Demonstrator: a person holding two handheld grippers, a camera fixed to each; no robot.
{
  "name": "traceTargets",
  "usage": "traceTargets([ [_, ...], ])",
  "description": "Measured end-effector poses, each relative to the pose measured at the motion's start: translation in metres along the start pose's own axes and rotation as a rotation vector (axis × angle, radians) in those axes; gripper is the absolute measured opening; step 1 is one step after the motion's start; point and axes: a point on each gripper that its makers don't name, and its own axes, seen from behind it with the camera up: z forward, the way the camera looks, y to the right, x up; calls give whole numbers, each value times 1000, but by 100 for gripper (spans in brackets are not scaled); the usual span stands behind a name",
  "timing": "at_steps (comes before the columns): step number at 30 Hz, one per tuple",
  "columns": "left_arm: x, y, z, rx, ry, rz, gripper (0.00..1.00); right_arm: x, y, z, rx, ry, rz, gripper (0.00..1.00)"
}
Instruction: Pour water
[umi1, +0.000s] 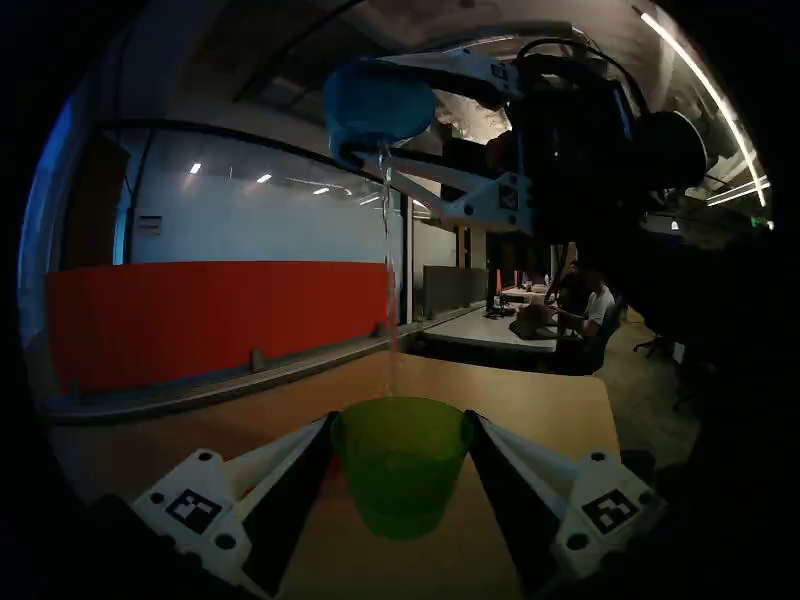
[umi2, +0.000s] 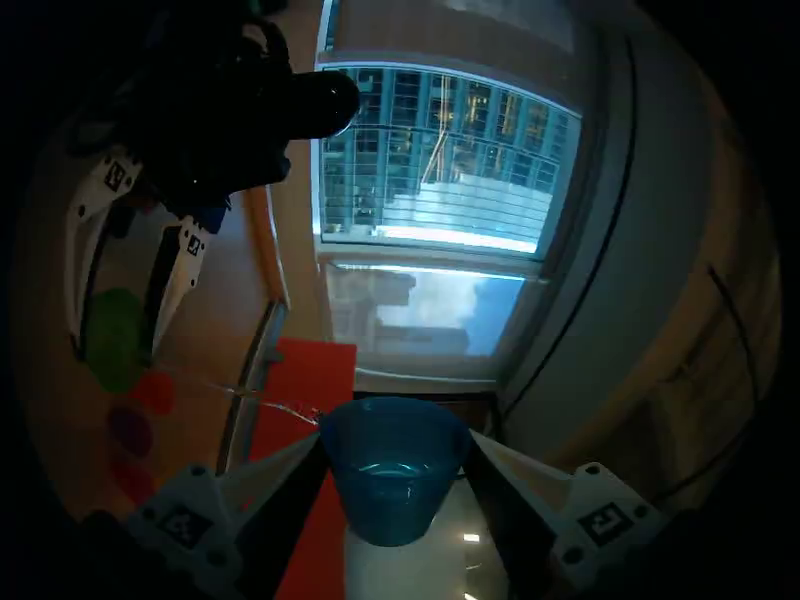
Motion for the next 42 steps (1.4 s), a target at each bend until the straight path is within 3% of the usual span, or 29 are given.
traceTargets([
  [15,1,0,1,1,1,0,90,8,2,-1,-11,13,-81,91],
  [29,1,-1,0,5,3,0,90,11,1,-1,-10,21,-64,91],
  [36,1,-2,0,9,4,2,90,4,2,-2,-22,12,47,91],
  [42,3,-3,-2,14,7,7,90,-4,6,-9,-40,5,245,91],
])
